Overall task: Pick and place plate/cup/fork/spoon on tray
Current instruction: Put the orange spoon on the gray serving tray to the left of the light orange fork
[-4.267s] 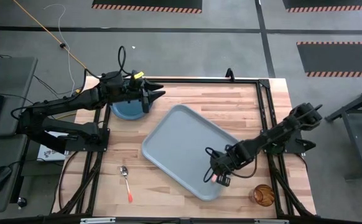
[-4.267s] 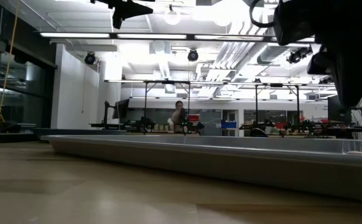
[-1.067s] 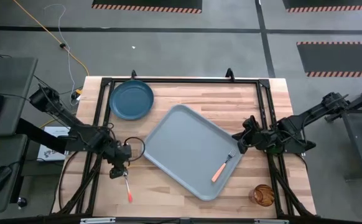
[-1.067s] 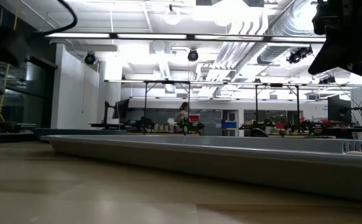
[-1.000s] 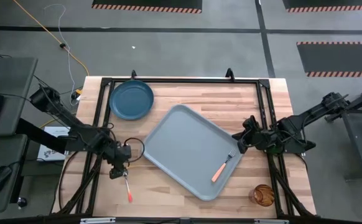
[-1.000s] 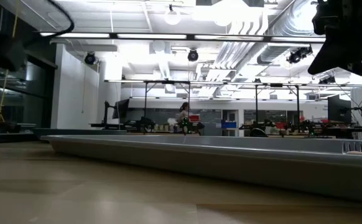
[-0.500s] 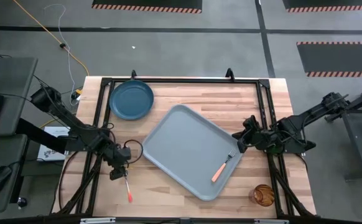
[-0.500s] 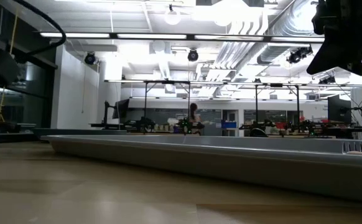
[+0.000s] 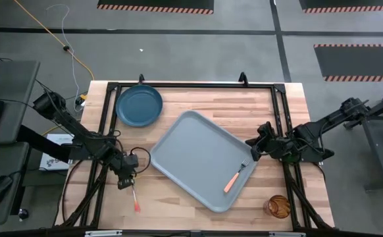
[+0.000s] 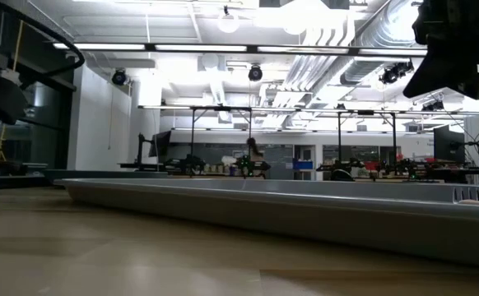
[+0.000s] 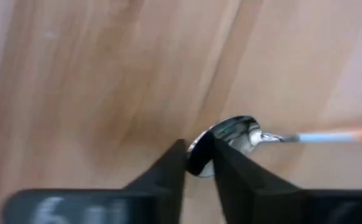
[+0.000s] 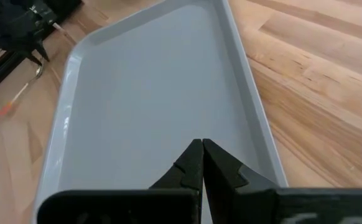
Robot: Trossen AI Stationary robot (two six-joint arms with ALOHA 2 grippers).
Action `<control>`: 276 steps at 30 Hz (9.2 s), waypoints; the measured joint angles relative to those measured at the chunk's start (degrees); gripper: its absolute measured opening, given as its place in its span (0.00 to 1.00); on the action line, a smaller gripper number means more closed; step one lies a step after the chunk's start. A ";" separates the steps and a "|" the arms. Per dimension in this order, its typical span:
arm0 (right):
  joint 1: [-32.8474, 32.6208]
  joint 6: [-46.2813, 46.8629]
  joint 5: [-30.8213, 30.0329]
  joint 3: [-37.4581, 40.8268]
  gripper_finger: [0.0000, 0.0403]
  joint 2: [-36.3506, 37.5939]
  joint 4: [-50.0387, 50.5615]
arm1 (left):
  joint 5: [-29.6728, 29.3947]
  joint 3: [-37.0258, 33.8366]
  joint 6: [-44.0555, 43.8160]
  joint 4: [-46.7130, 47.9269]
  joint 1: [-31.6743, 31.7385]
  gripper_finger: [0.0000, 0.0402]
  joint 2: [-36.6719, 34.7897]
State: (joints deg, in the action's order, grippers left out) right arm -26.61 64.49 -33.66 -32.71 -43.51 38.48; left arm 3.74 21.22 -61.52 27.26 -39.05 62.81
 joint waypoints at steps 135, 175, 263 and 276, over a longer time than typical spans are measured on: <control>-7.08 60.00 -6.27 -7.56 0.00 -47.52 -36.23 | -2.04 63.46 52.12 13.12 55.21 0.32 17.91; -5.42 59.11 3.34 -7.52 0.00 -47.50 -36.29 | 8.09 54.11 27.24 -48.00 38.01 0.00 61.72; 6.68 44.84 12.73 -5.84 0.09 -29.75 -12.99 | 12.69 47.36 44.05 -31.83 52.81 0.00 45.56; 21.39 10.51 26.94 -11.96 0.00 -40.96 -14.53 | -1.96 11.61 36.31 -66.45 55.23 0.00 -0.12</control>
State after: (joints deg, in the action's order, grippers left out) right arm -5.22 75.00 -6.71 -44.67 -84.46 23.95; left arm 1.78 32.83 -25.21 -39.20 16.18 62.69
